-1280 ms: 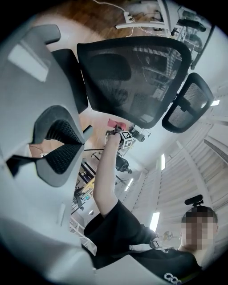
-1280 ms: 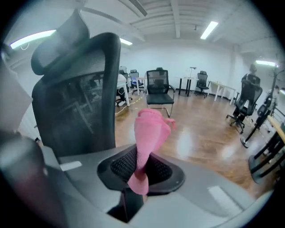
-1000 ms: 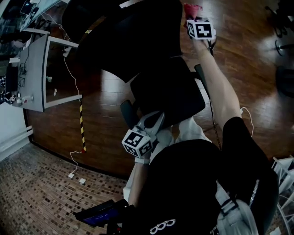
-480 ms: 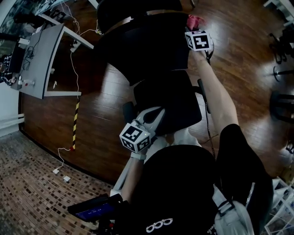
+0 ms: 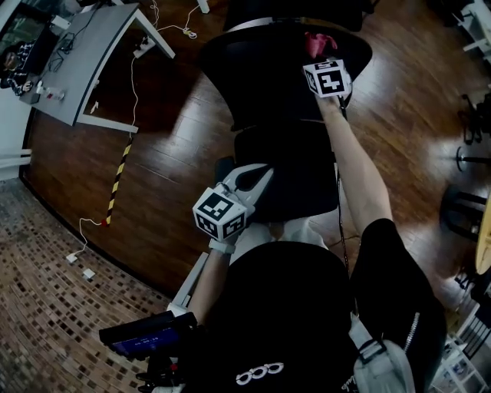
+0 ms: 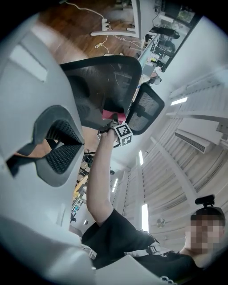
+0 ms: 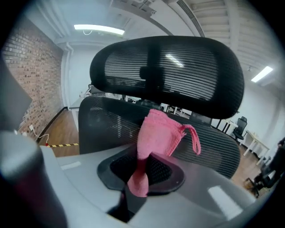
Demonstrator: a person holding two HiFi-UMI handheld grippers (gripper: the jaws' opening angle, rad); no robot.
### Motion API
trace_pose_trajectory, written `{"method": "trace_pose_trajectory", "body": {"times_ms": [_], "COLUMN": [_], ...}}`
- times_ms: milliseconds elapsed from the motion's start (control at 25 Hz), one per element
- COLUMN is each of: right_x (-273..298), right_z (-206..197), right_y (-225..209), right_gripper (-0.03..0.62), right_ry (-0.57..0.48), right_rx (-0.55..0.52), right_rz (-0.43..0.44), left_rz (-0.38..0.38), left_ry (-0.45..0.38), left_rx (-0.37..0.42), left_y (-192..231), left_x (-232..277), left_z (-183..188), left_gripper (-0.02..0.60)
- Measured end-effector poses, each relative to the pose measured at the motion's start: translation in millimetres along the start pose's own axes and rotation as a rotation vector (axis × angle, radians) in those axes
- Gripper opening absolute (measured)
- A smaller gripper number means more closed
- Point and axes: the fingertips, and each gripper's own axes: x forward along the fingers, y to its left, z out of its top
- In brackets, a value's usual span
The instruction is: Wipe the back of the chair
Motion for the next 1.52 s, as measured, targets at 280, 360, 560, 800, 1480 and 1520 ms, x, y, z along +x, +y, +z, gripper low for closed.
{"method": "trace_pose_trajectory", "body": {"times_ms": [280, 360, 560, 800, 1480, 1520], "right_x": [24, 31, 41, 53, 43, 43], "right_z": [20, 32, 58, 75, 57, 53], "right_y": [95, 117, 171, 233, 250, 241], "right_gripper": [0.049, 0.049, 0.049, 0.049, 0.049, 0.048], "right_ry": [-0.004, -0.006, -0.024, -0.044, -0.034, -0.03], "right_rx": [-0.102, -0.123, -0.159, -0.223, -0.272, -0.265], "right_rz": [0.115, 0.142, 0.209, 0.327, 0.456, 0.445], "left_rz": [0.028, 0.04, 0.076, 0.14, 0.122, 0.119], "left_ry": [-0.059, -0.082, -0.115, -0.14, -0.102, -0.097], "left_rx": [0.012, 0.009, -0.011, -0.045, -0.035, -0.034], "left_y": [29, 38, 55, 70, 63, 61], "left_x": [-23, -31, -52, -69, -60, -56], "left_z": [17, 28, 35, 32, 39, 38], "left_gripper": [-0.015, -0.015, -0.015, -0.015, -0.015, -0.015]}}
